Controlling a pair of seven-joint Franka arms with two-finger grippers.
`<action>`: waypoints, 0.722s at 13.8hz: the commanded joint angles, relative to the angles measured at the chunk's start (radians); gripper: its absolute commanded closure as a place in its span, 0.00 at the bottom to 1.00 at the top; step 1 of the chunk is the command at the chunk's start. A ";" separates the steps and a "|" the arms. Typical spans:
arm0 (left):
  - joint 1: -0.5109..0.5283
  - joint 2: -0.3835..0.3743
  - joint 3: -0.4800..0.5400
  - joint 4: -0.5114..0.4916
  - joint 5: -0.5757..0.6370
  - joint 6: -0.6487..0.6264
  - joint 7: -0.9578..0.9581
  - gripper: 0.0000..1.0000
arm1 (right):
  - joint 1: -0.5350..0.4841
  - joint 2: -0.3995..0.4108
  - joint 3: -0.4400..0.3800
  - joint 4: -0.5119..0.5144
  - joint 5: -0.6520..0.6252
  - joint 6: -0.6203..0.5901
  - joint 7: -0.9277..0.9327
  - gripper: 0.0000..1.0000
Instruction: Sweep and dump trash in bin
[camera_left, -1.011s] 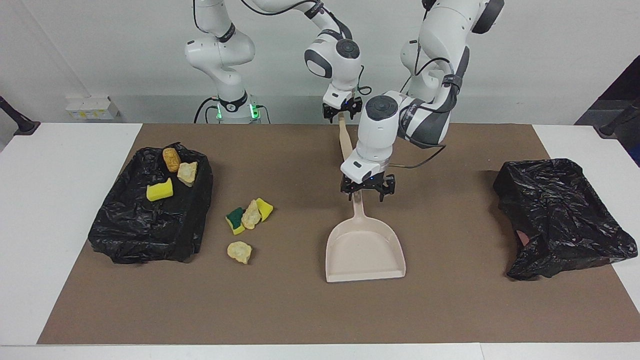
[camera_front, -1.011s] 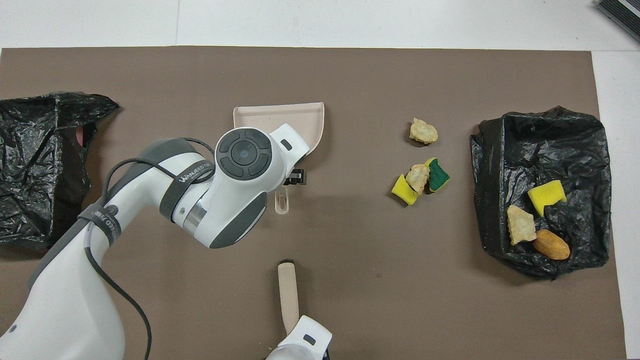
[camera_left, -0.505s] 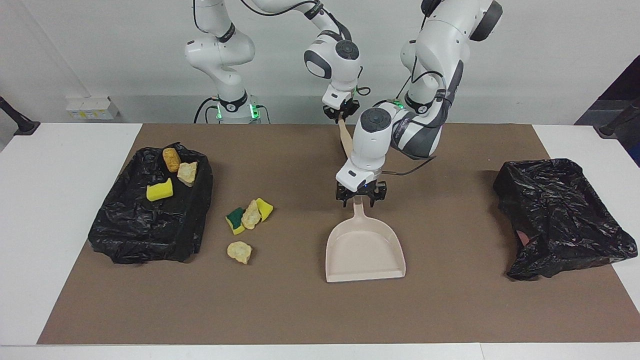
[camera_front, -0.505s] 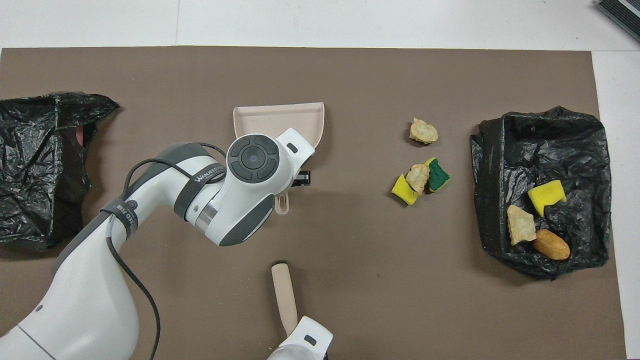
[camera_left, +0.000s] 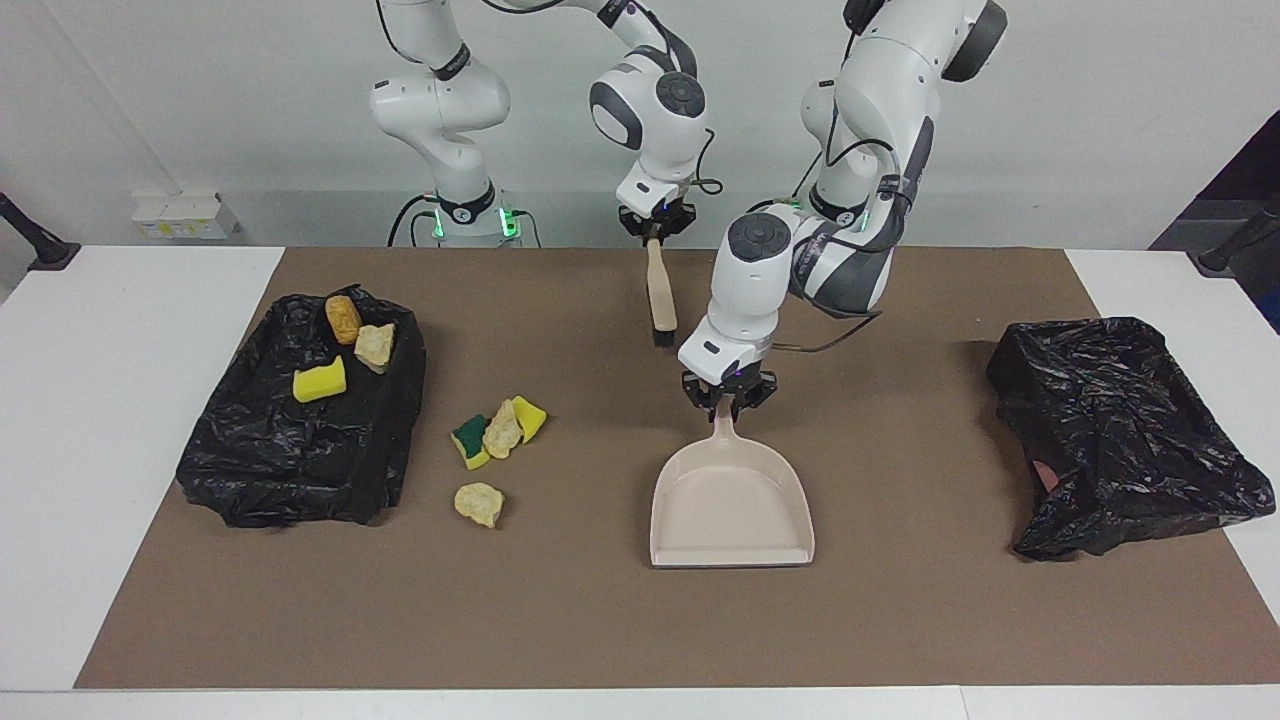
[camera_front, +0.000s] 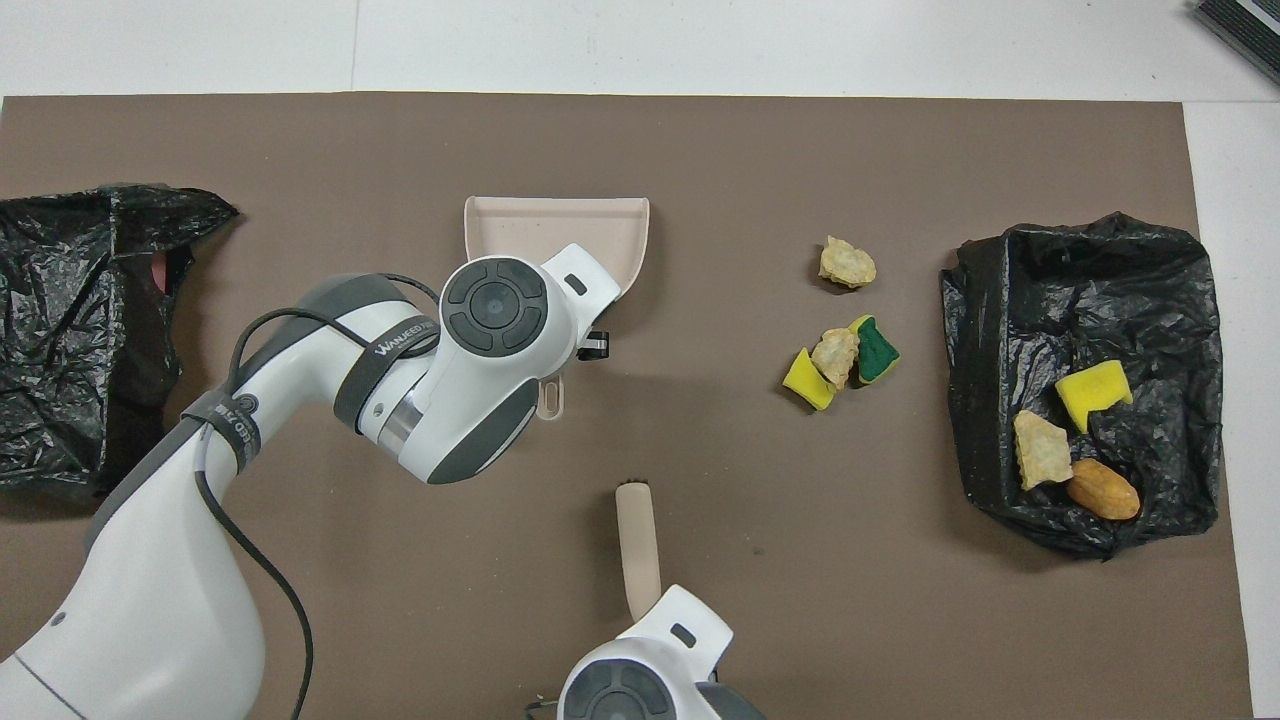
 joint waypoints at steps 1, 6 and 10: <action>0.005 -0.075 -0.002 -0.007 0.012 -0.128 0.203 1.00 | -0.018 -0.125 -0.144 -0.020 0.015 -0.080 -0.130 1.00; 0.017 -0.090 -0.002 -0.012 0.009 -0.181 0.639 1.00 | -0.059 -0.058 -0.355 0.027 -0.273 -0.096 -0.390 1.00; 0.023 -0.095 -0.002 -0.021 0.004 -0.184 0.892 1.00 | -0.062 0.087 -0.467 0.107 -0.494 -0.107 -0.406 1.00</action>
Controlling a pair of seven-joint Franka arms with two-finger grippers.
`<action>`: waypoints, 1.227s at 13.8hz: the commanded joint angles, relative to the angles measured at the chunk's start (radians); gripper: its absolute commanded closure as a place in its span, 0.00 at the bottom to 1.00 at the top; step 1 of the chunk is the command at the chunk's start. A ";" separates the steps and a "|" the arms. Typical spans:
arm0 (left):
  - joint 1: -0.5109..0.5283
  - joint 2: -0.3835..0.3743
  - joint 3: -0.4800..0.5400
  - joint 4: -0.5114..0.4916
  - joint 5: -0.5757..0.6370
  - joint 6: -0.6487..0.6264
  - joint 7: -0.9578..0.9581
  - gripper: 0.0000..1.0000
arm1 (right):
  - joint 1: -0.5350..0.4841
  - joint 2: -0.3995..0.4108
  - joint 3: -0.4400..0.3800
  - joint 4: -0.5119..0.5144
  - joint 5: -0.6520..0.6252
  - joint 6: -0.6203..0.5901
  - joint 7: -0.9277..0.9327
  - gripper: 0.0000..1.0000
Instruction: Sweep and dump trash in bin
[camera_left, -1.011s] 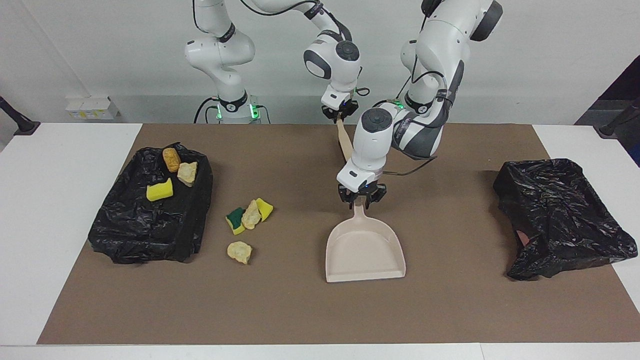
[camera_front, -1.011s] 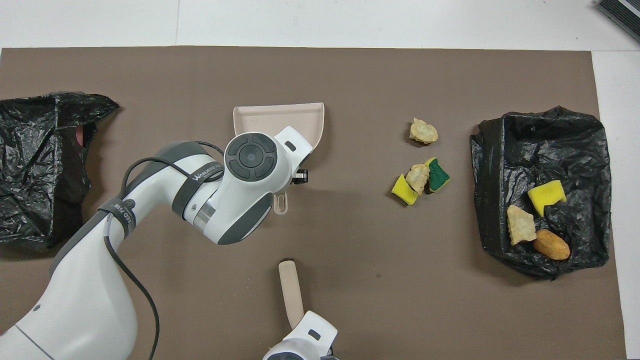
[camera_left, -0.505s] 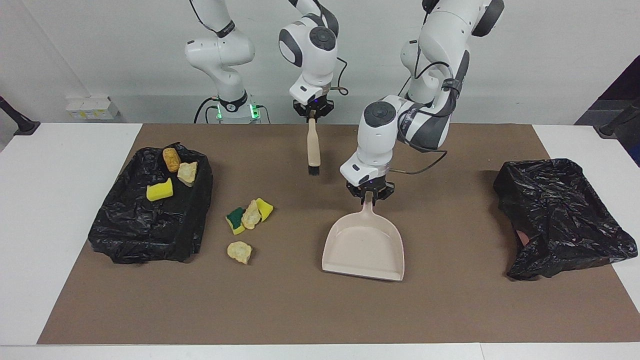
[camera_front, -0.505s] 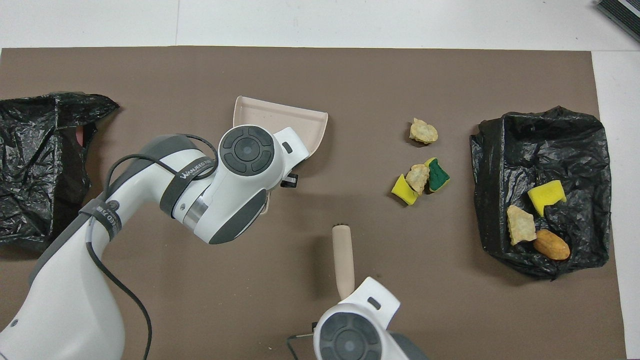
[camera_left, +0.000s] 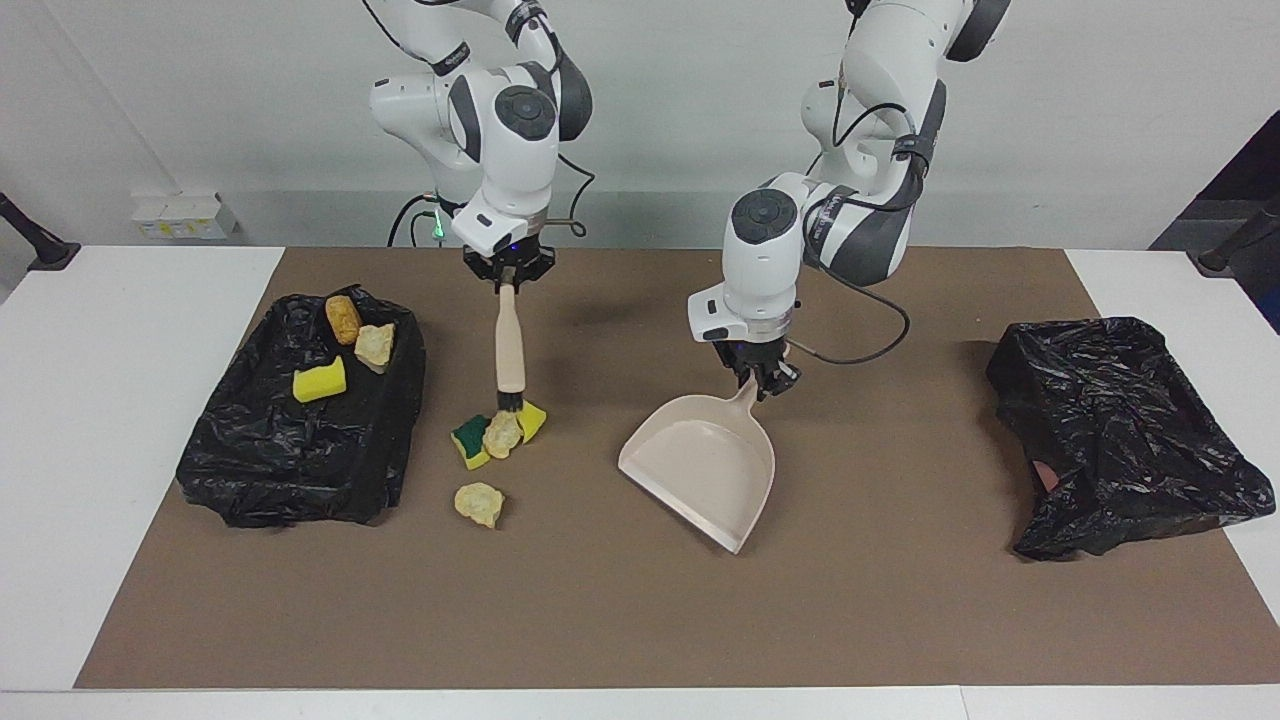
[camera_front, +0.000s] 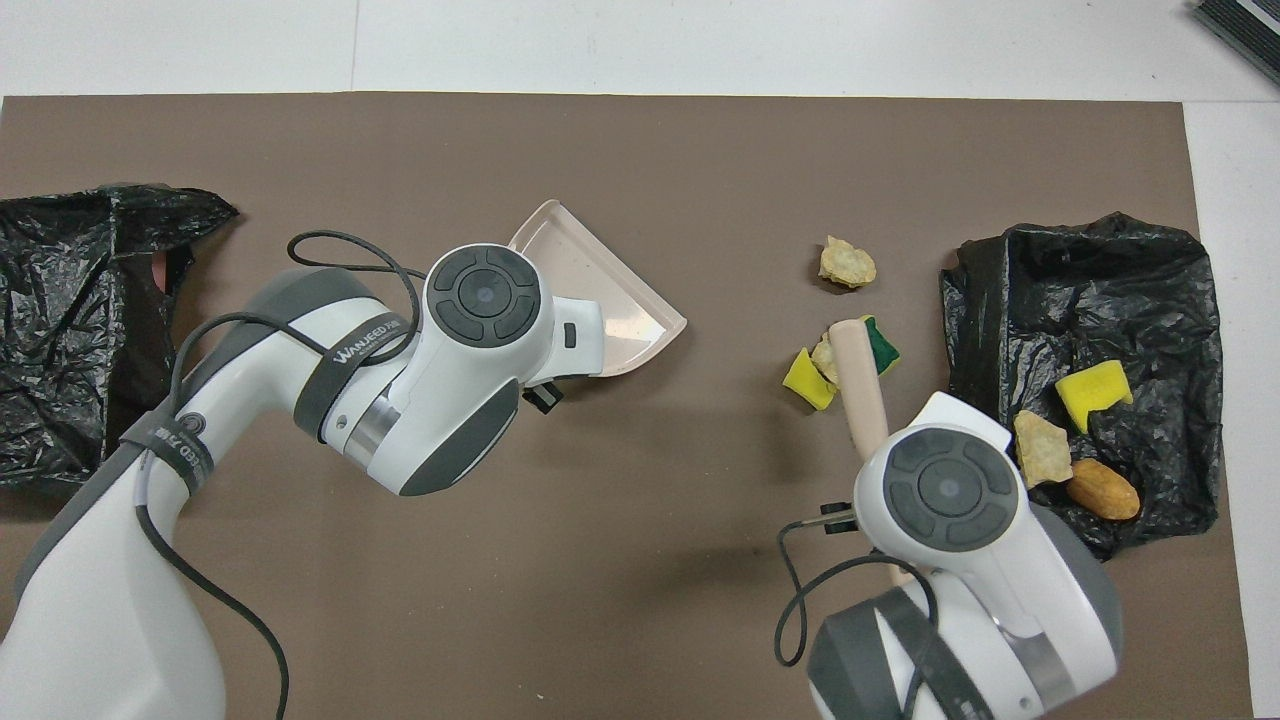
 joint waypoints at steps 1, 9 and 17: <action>0.005 -0.033 -0.005 -0.035 0.004 -0.008 0.181 1.00 | -0.008 0.126 -0.044 0.072 -0.124 -0.004 -0.014 1.00; 0.001 -0.098 -0.074 -0.178 -0.057 0.038 0.297 1.00 | -0.005 0.255 -0.103 0.087 -0.201 0.046 0.009 1.00; -0.015 -0.157 -0.100 -0.276 -0.014 0.073 0.289 1.00 | 0.014 0.314 0.026 0.096 0.197 0.092 -0.072 1.00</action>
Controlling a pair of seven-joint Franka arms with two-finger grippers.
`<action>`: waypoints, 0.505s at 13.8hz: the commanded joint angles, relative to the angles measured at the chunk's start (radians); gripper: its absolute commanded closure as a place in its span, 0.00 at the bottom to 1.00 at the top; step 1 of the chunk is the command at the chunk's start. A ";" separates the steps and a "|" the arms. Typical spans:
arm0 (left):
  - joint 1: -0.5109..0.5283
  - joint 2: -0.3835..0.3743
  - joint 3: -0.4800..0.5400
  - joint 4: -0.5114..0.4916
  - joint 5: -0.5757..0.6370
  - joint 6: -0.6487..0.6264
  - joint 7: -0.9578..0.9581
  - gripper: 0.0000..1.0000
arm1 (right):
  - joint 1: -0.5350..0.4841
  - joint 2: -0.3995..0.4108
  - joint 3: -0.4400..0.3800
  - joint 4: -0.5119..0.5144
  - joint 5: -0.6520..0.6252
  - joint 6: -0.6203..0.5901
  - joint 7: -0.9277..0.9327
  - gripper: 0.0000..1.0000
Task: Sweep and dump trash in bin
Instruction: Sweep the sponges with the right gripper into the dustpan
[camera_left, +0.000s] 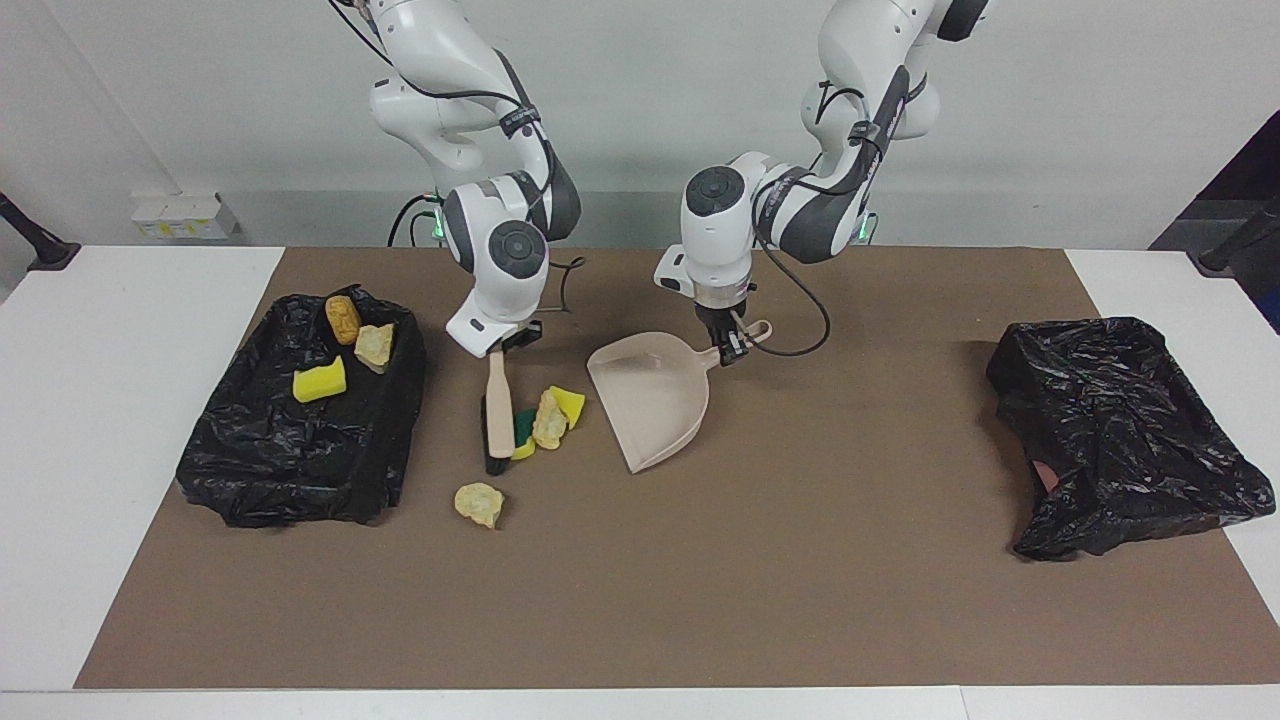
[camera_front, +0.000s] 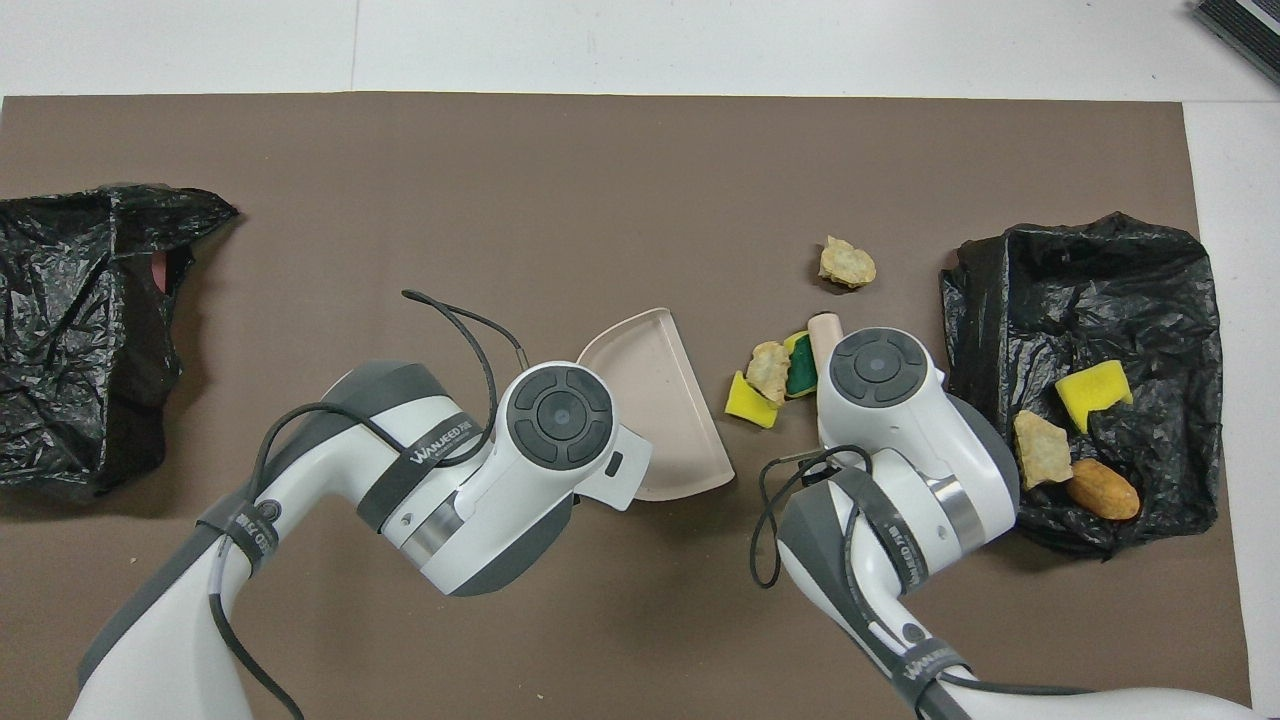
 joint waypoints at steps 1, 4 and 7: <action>-0.010 -0.067 0.008 -0.087 0.011 0.023 0.020 1.00 | -0.006 0.025 0.035 0.015 0.217 0.038 -0.112 1.00; -0.002 -0.067 0.008 -0.094 0.011 0.029 0.025 1.00 | -0.001 0.029 0.063 0.043 0.411 0.049 -0.202 1.00; 0.019 -0.059 0.009 -0.089 0.006 0.037 0.081 1.00 | -0.013 0.003 0.069 0.070 0.481 -0.003 -0.247 1.00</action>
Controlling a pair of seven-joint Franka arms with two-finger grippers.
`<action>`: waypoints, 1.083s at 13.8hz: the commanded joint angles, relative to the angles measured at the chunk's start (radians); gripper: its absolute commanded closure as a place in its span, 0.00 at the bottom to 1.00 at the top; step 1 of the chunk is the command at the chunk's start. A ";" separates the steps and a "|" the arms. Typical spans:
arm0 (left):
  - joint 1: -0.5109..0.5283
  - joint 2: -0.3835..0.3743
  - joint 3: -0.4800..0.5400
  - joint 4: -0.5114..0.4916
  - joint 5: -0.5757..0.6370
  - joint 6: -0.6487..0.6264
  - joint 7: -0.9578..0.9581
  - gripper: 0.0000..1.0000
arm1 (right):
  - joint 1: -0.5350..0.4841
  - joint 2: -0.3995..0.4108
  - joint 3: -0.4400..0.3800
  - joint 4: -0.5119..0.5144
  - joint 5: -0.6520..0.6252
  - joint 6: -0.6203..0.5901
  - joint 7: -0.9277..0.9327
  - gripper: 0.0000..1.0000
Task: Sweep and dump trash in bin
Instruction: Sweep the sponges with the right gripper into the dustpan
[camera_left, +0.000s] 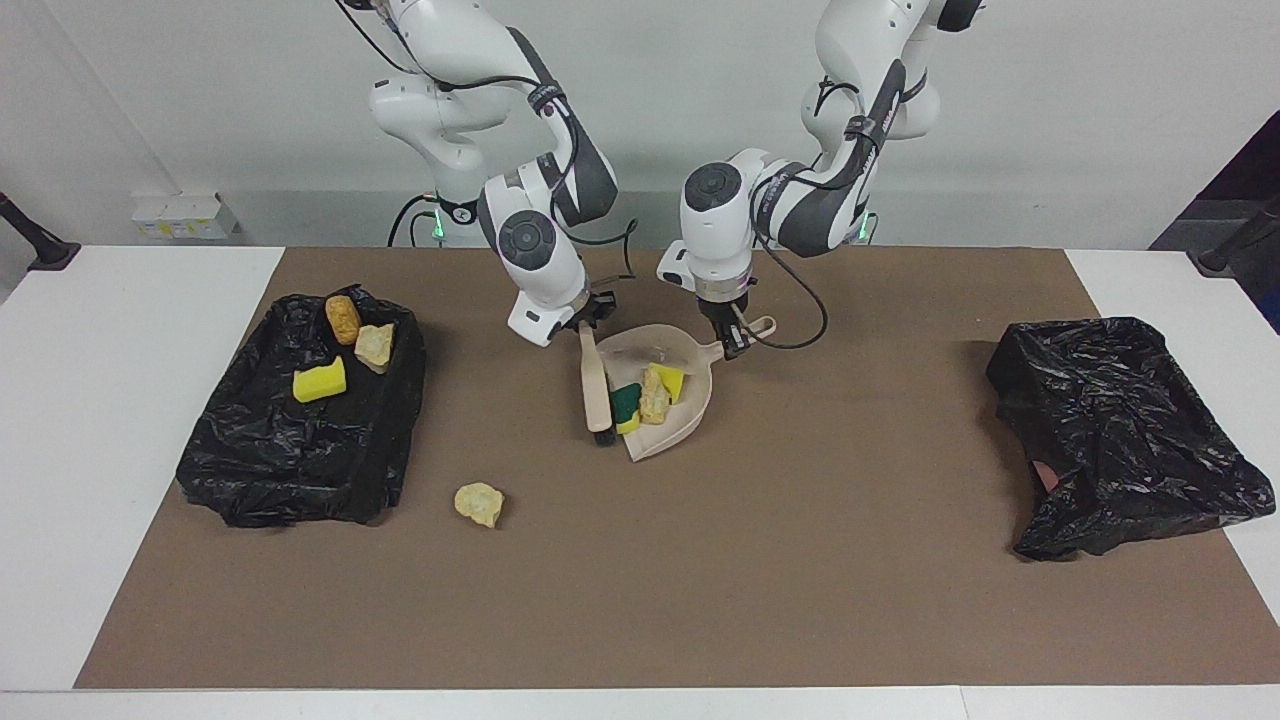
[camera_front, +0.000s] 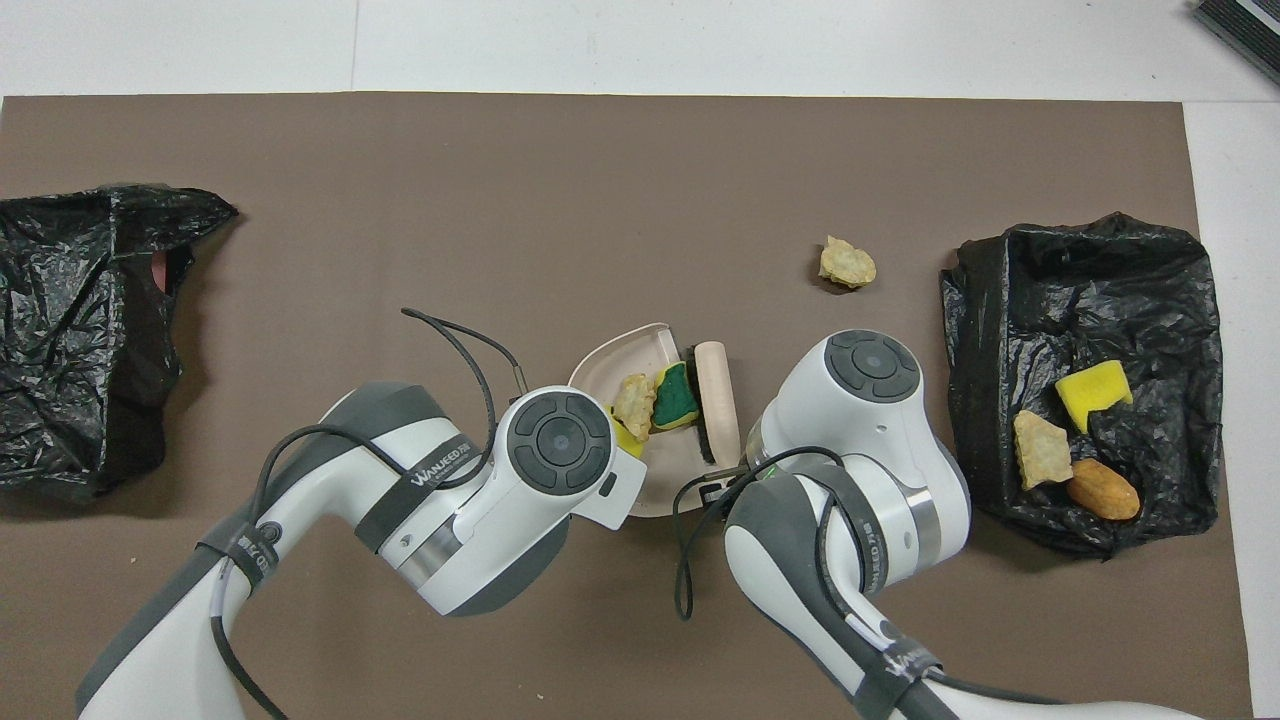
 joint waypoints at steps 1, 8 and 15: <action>0.024 -0.027 0.012 -0.036 0.006 0.030 0.081 1.00 | -0.025 -0.017 -0.004 0.064 0.051 -0.074 -0.083 1.00; 0.027 -0.019 0.068 -0.028 0.000 0.041 0.086 1.00 | -0.035 0.019 -0.171 0.217 -0.486 -0.110 -0.132 1.00; 0.027 -0.001 0.095 -0.013 -0.001 0.064 0.095 1.00 | -0.034 0.258 -0.210 0.389 -0.681 -0.087 -0.027 1.00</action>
